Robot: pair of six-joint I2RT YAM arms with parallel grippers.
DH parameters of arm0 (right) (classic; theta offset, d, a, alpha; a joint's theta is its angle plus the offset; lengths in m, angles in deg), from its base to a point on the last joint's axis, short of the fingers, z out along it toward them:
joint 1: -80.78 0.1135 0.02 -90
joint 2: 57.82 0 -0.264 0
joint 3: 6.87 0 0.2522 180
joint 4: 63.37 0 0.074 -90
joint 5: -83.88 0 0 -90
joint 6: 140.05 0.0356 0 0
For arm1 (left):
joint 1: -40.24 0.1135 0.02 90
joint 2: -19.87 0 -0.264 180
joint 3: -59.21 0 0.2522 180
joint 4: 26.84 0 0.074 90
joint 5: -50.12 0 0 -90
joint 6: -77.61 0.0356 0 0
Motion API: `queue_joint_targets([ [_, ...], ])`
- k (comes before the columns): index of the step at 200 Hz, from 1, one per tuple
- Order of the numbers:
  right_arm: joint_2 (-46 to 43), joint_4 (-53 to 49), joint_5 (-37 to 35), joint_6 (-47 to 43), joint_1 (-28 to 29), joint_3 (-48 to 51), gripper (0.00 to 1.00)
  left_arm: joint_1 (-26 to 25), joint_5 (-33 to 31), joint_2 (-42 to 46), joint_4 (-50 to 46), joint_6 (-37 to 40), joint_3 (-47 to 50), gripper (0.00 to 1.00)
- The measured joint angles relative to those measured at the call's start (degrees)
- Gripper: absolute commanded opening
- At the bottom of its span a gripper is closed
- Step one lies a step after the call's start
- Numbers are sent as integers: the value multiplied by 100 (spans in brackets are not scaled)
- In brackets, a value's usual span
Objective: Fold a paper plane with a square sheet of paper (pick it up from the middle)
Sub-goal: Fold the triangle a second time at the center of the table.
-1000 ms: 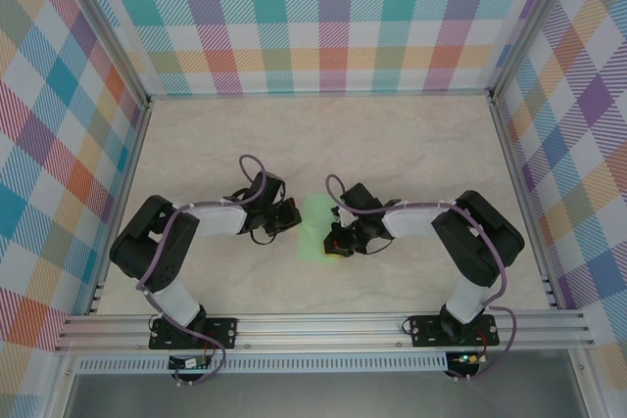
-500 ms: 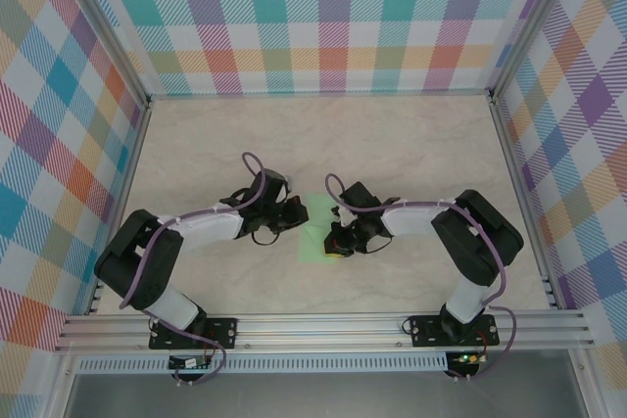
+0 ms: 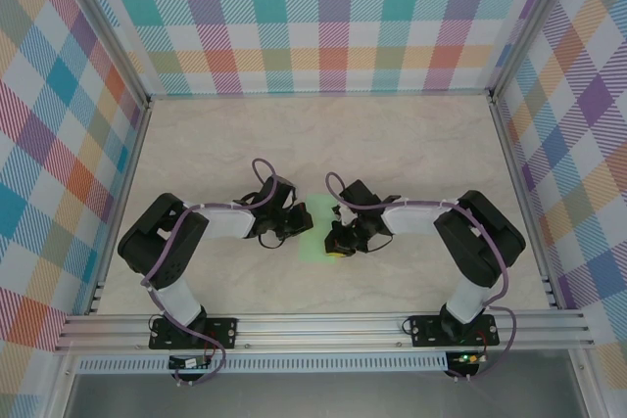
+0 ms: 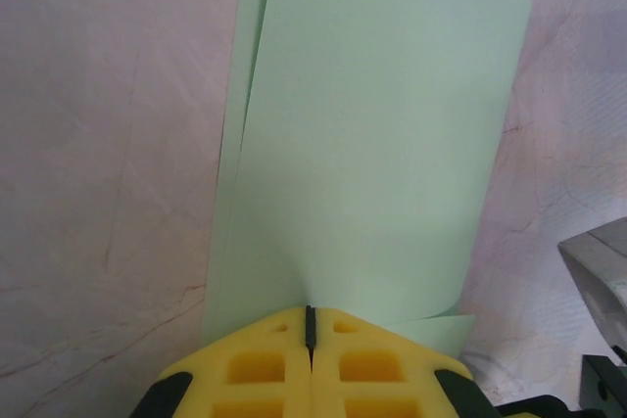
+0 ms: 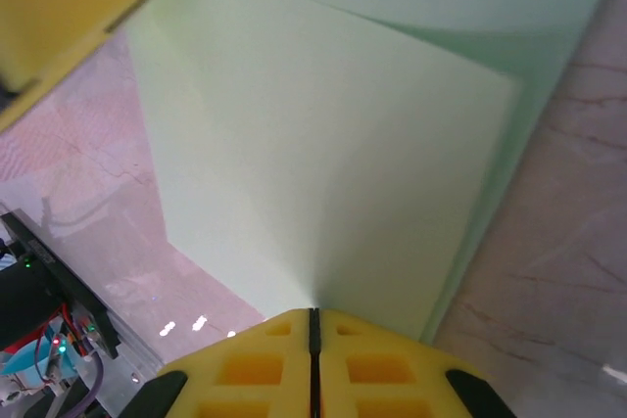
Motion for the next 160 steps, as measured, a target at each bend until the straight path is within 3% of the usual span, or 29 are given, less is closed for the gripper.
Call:
queue_joint_targets([
  [58, 258, 181, 212, 22, 0, -647, 10, 0, 4, 0, 2, -2, 0, 0],
  [94, 798, 238, 240, 22, 4, -619, 10, 0, 4, 0, 2, -4, 0, 0],
  [160, 730, 168, 208, -26, -11, -592, 11, 0, -44, 0, 15, -59, 4, 0],
])
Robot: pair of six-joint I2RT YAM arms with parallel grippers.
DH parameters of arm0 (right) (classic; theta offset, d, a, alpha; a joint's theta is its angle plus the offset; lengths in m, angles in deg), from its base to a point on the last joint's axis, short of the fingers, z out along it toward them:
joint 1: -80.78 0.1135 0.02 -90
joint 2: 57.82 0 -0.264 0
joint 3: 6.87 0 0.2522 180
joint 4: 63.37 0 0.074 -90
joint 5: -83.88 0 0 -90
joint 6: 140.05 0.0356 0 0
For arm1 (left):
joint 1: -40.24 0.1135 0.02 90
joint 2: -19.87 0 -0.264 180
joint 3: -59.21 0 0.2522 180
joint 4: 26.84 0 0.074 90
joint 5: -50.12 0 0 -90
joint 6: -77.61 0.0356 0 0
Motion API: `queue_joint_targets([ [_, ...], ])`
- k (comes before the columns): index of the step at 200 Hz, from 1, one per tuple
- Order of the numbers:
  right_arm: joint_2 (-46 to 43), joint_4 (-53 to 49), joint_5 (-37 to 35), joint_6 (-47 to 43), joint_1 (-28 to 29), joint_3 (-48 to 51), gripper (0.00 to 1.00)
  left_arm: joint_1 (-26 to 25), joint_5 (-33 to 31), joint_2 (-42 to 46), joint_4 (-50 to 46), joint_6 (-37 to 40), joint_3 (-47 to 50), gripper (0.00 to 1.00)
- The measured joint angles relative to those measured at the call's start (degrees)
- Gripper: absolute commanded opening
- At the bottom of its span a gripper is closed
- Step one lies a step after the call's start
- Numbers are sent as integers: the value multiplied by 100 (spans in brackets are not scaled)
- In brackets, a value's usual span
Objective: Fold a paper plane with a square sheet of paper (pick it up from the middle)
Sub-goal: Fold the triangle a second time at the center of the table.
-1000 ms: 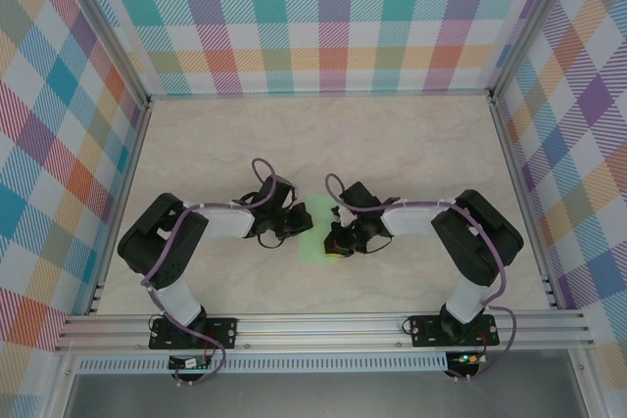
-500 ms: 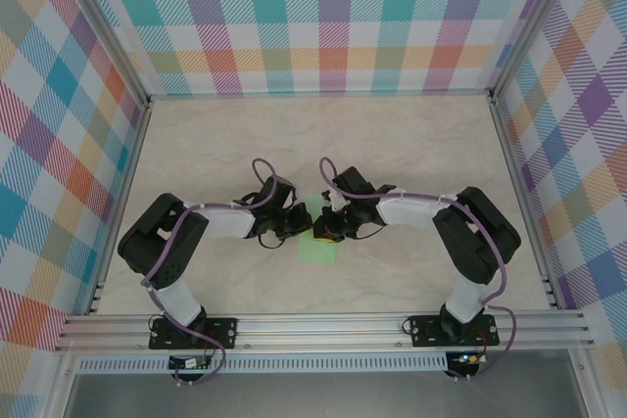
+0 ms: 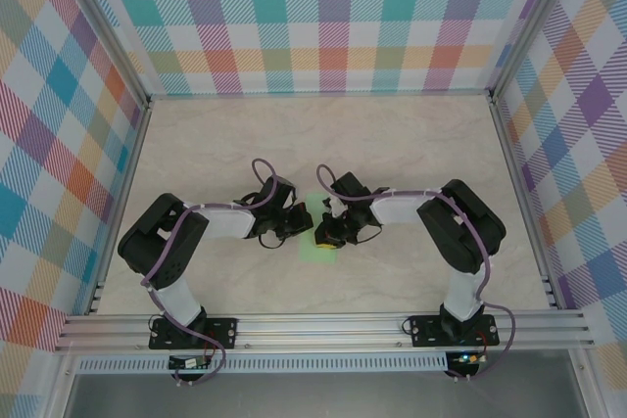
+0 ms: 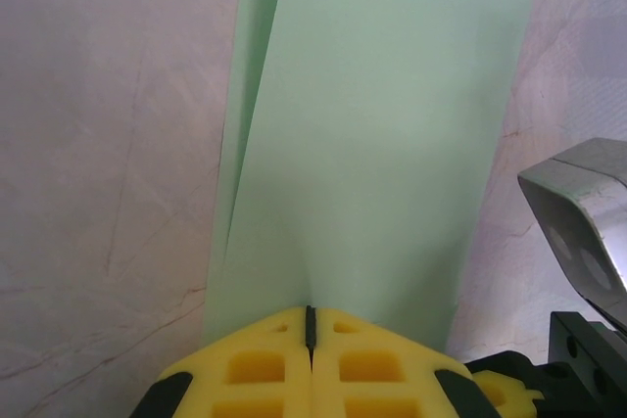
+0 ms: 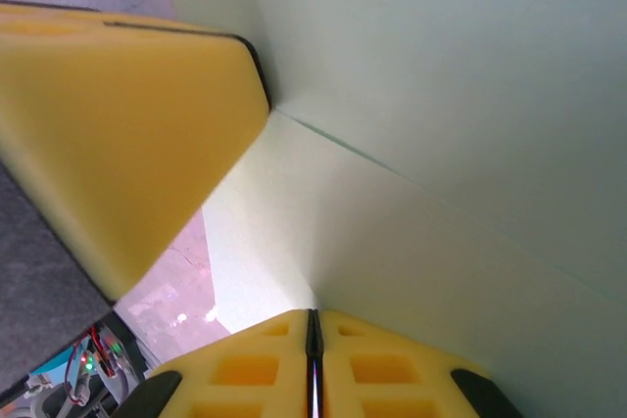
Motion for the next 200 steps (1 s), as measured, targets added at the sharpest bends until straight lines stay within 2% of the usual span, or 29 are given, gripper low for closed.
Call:
queue_joint_targets([
  [200, -1204, 44, 22, 68, -48, 1447, 14, 0, -13, 0, 4, -74, 4, 0],
])
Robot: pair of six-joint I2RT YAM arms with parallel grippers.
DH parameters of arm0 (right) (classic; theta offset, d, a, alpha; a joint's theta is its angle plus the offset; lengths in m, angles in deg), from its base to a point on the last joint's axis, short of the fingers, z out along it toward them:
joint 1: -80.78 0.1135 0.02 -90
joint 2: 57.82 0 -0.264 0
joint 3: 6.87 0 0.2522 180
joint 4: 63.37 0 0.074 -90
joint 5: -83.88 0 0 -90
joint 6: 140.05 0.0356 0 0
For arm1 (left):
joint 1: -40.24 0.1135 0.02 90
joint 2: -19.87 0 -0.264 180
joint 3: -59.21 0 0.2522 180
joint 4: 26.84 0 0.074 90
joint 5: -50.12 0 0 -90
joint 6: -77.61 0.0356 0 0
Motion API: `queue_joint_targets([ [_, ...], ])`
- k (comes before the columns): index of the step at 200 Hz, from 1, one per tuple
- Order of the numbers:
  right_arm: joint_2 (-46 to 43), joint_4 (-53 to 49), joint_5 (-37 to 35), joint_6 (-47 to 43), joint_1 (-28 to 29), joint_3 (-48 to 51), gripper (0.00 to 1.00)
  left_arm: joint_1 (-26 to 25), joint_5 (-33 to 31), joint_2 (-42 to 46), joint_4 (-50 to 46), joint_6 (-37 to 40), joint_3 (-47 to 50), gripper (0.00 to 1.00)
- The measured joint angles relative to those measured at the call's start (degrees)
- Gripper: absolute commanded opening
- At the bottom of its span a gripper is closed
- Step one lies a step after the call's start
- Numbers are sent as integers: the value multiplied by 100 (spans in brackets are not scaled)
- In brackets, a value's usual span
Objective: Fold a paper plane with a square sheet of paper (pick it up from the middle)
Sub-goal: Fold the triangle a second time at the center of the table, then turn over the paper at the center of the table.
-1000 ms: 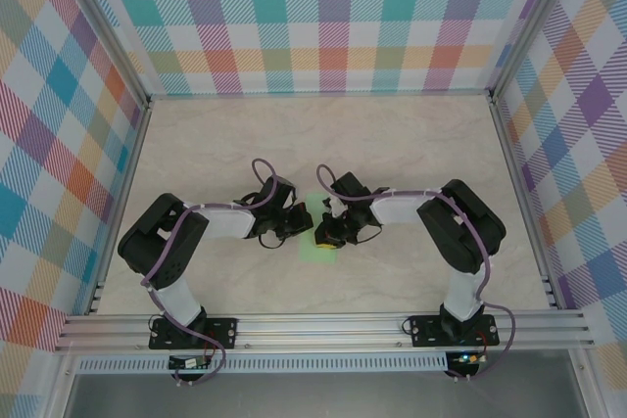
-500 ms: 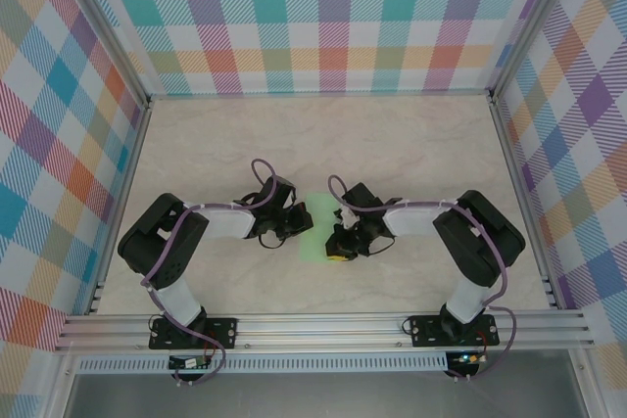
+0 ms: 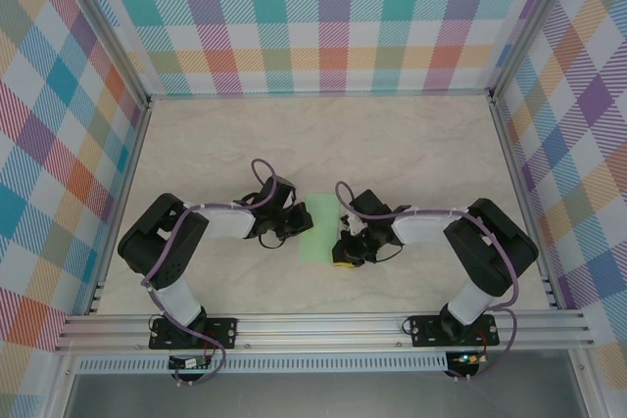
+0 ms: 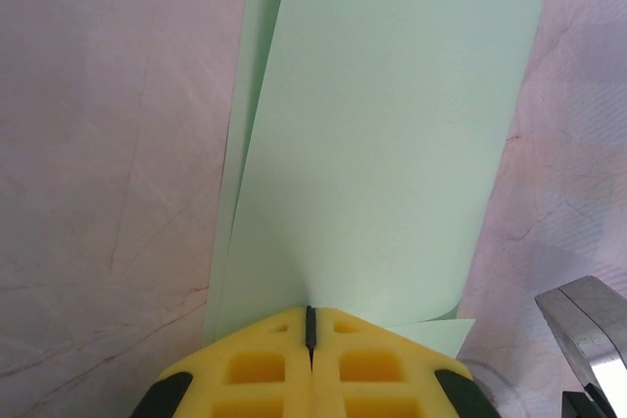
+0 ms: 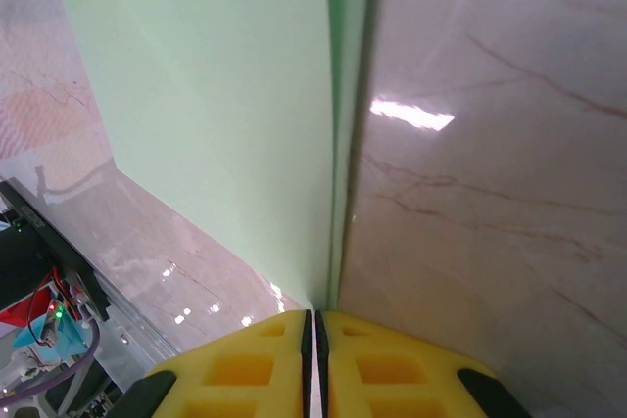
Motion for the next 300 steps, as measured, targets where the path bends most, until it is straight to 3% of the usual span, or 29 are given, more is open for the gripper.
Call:
queue_joint_targets([
  [20, -133, -125, -15, 7, -72, 68, 15, 0, 2, 0, 2, 0, 0, 0],
  [40, -393, -267, -192, 109, -142, 105, 26, 0, 13, 0, 4, 0, 0, 0],
  [68, -737, -343, -586, 136, -199, 52, 29, 0, 22, 15, -2, -2, 0, 2],
  [154, -214, -284, -695, 420, -216, -306, 36, 0, -203, 297, -713, 31, -210, 9],
  [241, 81, 22, -516, 566, -232, -522, 38, -2, -192, 577, -776, 52, -208, 11],
  [300, 229, 133, -487, 586, -238, -533, 32, -37, -103, 505, -765, 133, -208, 10],
])
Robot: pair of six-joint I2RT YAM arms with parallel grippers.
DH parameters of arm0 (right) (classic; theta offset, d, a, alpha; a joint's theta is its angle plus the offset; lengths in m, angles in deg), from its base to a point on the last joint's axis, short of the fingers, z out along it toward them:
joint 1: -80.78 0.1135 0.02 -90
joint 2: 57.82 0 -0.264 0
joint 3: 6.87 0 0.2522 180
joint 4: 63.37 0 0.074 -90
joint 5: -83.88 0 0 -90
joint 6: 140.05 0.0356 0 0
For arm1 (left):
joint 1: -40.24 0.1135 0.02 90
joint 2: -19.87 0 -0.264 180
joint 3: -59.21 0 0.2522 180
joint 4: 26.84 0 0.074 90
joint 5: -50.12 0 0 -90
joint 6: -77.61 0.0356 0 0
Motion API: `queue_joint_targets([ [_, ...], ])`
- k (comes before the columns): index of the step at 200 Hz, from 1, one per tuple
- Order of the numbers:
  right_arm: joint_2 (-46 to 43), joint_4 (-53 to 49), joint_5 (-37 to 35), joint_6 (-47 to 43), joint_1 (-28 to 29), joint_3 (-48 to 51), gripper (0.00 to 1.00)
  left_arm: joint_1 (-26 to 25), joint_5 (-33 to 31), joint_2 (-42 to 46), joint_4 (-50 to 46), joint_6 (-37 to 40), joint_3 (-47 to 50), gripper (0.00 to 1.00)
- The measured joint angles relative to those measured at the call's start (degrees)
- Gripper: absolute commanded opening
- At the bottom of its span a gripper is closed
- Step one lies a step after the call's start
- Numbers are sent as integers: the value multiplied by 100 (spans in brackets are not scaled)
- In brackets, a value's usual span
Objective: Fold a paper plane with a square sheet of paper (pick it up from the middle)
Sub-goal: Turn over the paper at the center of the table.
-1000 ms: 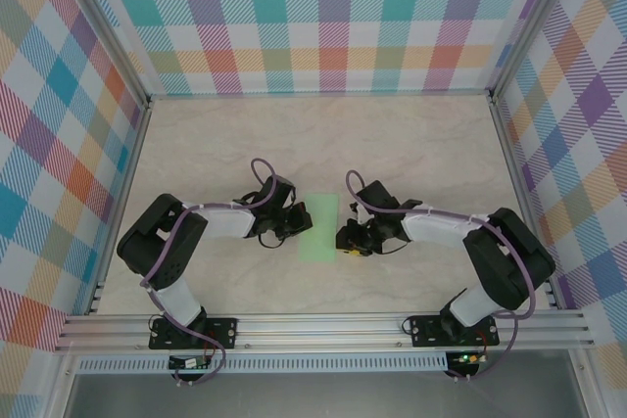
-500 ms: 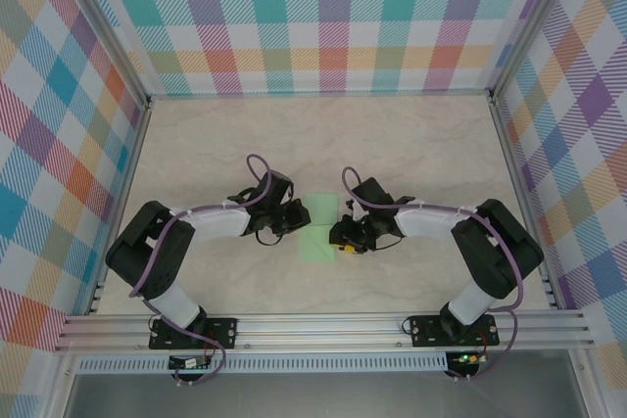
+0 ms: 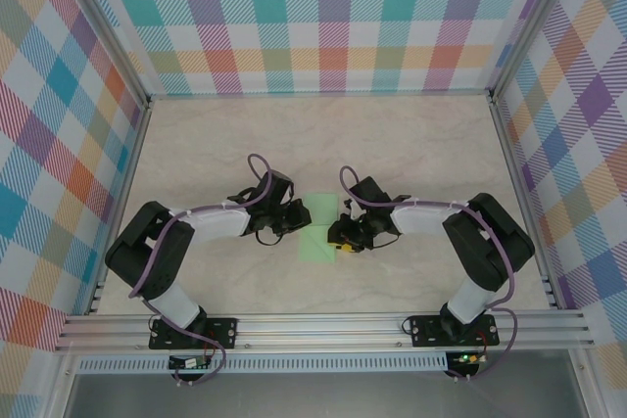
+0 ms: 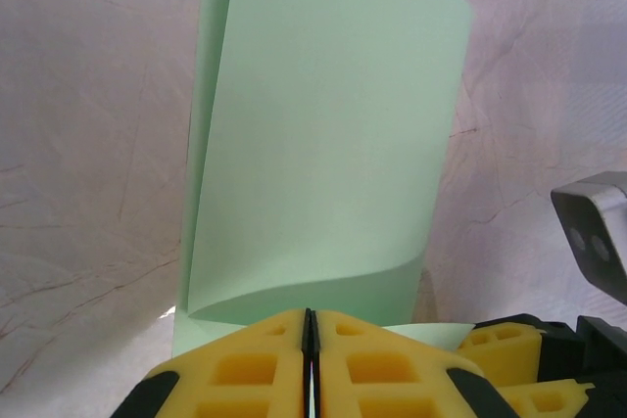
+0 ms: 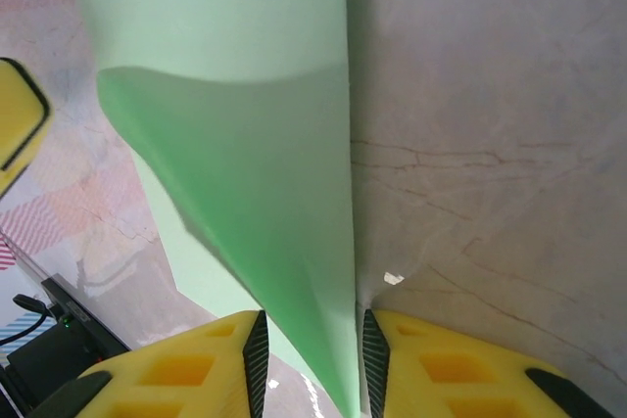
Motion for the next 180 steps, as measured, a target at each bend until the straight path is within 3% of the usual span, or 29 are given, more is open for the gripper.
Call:
queue_joint_targets([
  [180, 190, 511, 275, 120, -37, 0, 32, -7, -7, -372, 24, -2, 0, 8],
])
